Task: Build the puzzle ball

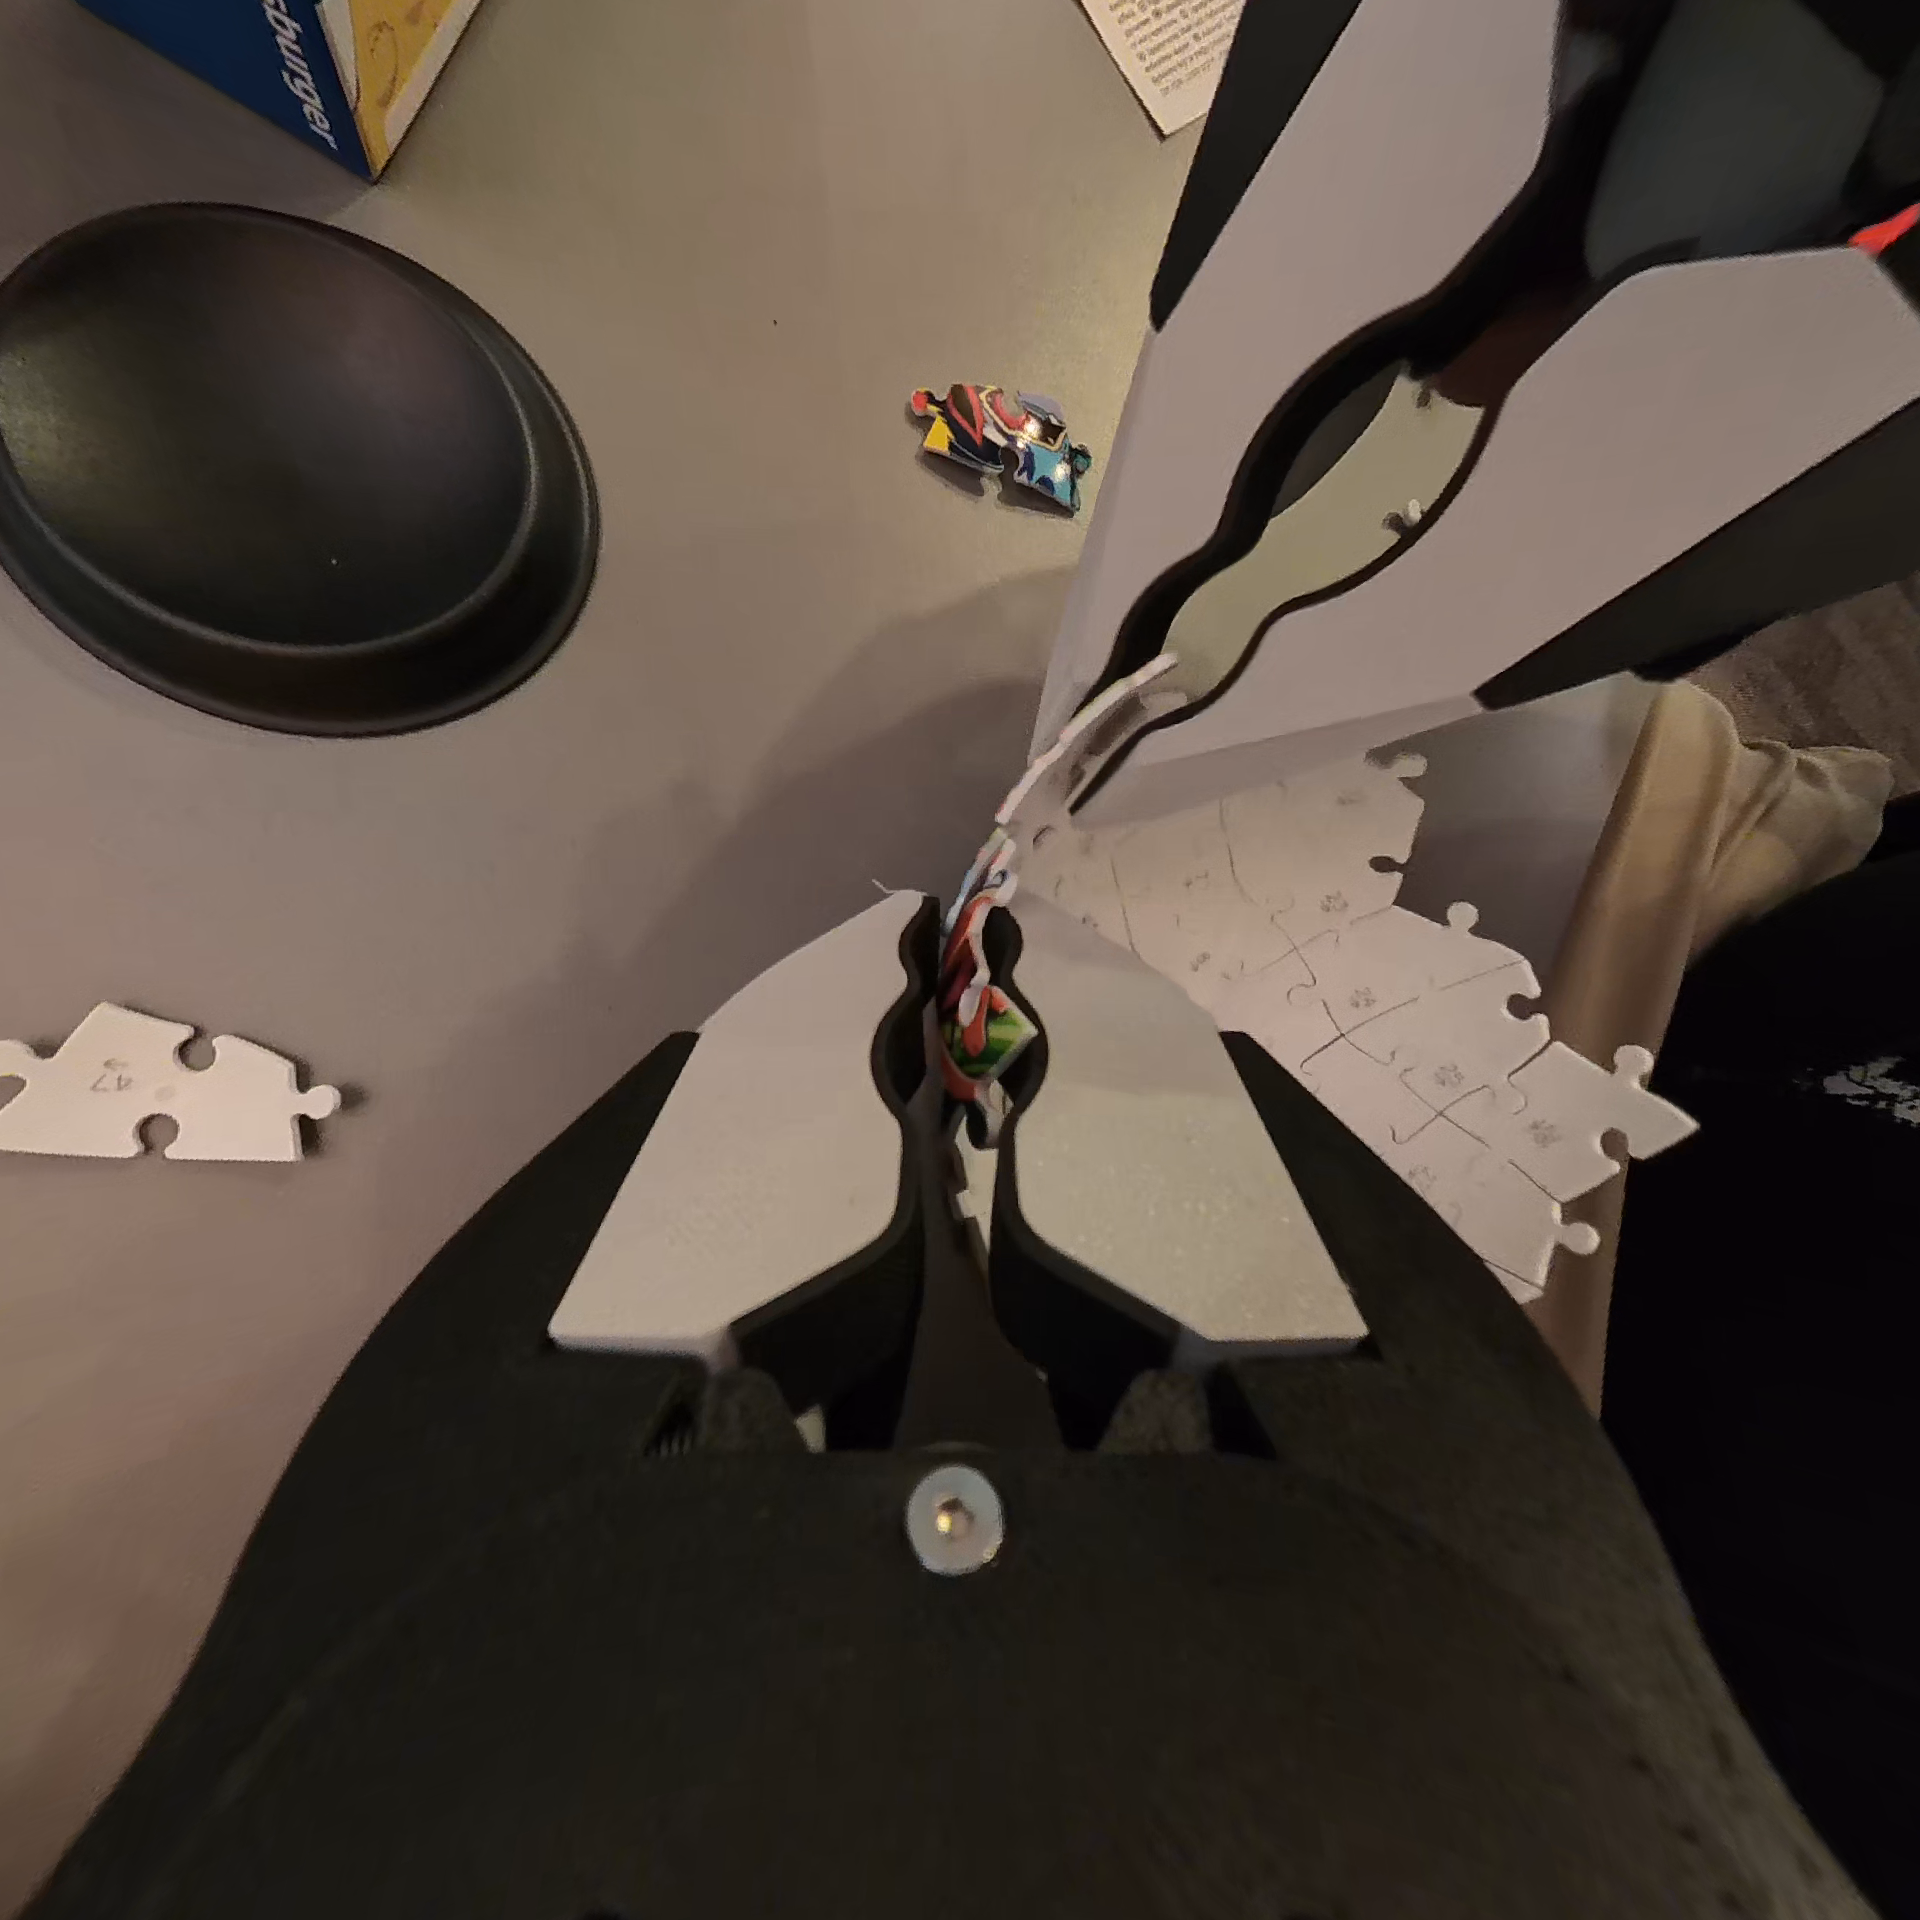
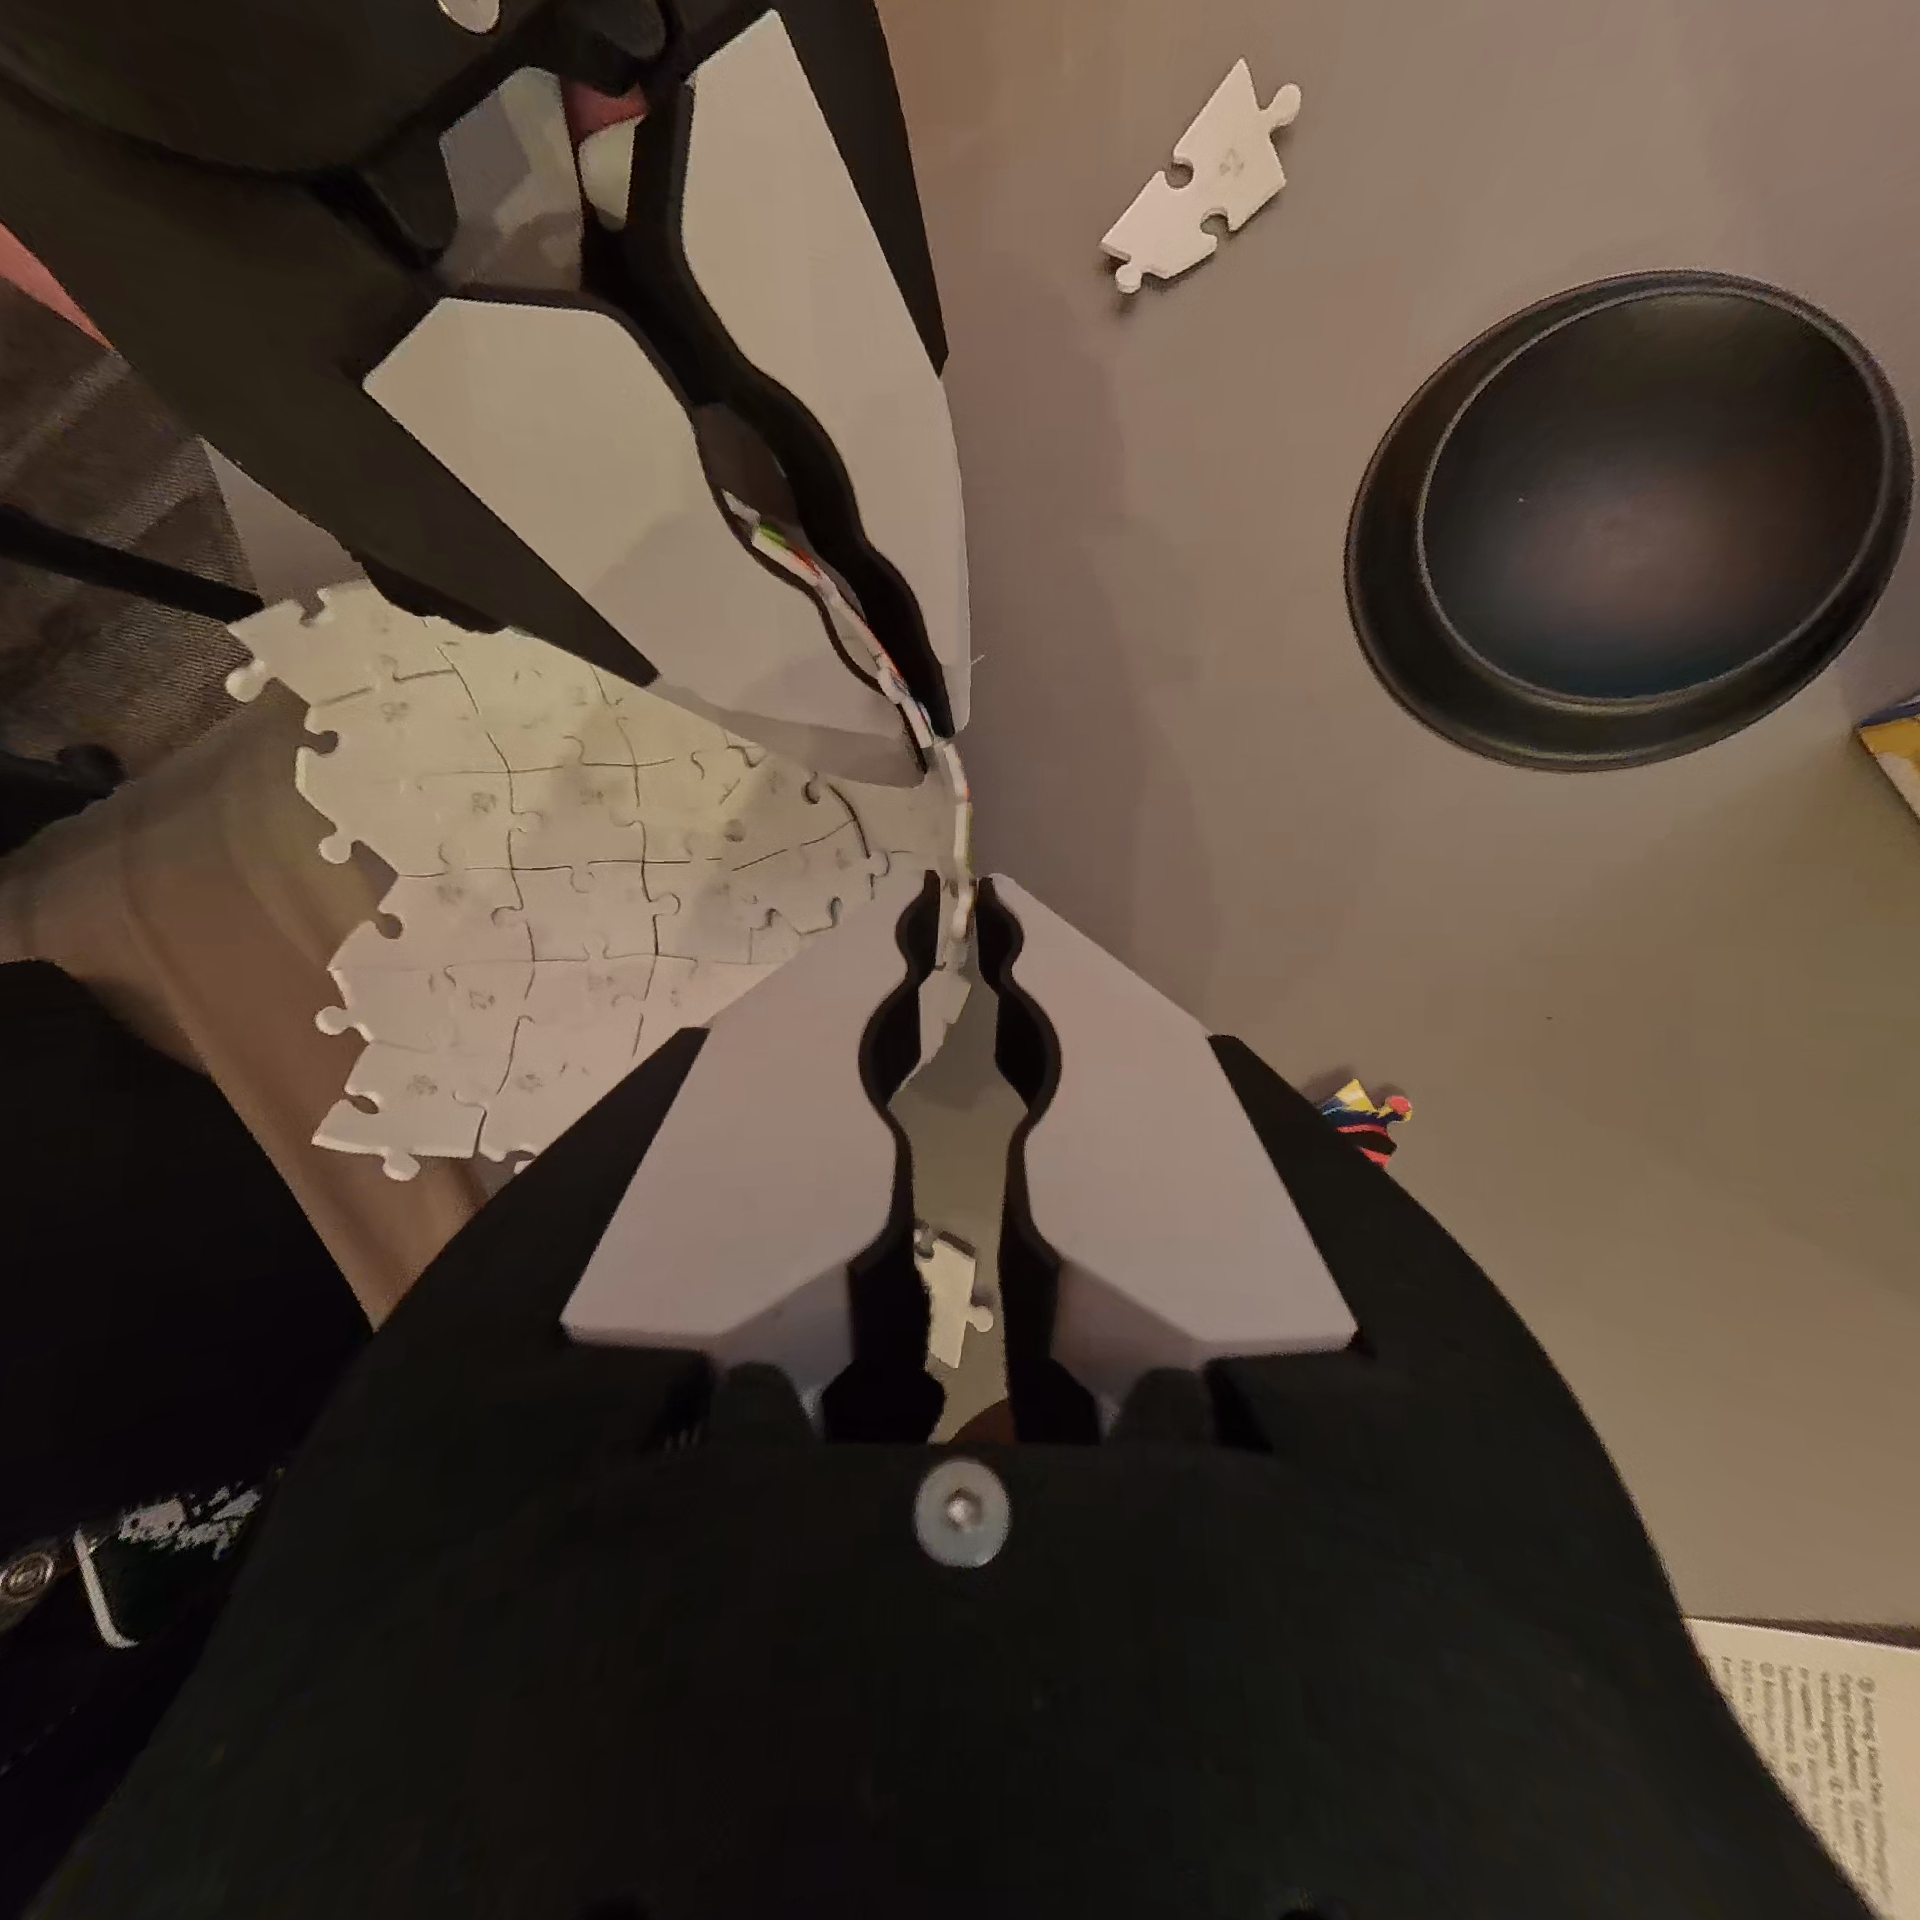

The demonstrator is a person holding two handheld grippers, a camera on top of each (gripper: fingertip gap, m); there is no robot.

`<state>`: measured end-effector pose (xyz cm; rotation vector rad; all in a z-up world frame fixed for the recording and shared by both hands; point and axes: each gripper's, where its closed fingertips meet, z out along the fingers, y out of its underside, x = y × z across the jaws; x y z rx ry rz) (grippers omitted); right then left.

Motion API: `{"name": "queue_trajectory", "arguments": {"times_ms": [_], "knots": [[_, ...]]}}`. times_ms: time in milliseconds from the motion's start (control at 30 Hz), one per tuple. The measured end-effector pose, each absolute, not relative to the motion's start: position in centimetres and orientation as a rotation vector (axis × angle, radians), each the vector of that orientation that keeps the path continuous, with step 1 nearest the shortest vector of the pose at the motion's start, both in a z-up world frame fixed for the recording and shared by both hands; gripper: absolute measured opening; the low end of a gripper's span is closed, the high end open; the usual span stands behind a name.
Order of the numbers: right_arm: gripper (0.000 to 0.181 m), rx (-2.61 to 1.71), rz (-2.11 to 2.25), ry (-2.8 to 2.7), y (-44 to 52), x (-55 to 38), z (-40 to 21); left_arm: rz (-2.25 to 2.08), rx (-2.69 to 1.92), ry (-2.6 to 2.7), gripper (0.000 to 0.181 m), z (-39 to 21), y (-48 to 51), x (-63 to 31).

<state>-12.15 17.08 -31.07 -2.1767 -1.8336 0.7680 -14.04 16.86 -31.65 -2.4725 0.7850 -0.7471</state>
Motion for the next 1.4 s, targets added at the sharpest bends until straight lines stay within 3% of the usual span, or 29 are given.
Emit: {"name": "queue_trajectory", "arguments": {"times_ms": [433,700,1067,1167,1400], "knots": [[0.002,-2.128,0.738,-1.818,17.2,-12.3,-31.1,-0.763,-2.450,0.784,0.009,-31.4,16.8,-14.0],[0.002,-2.073,0.753,-1.851,16.8,-12.6,-30.7,-0.808,-2.346,0.883,0.021,-30.7,16.5,-13.1],[0.004,-2.062,0.748,-1.885,16.3,-12.6,-30.8,-0.811,-2.347,0.920,0.010,-31.5,16.3,-13.1],[0.015,-2.095,0.756,-1.868,16.4,-12.4,-30.8,-0.808,-2.357,0.915,0.010,-31.6,16.2,-13.2],[0.017,-2.185,0.771,-1.880,16.2,-12.0,-31.6,-0.799,-2.366,0.916,0.010,-31.7,16.2,-13.2]]}}
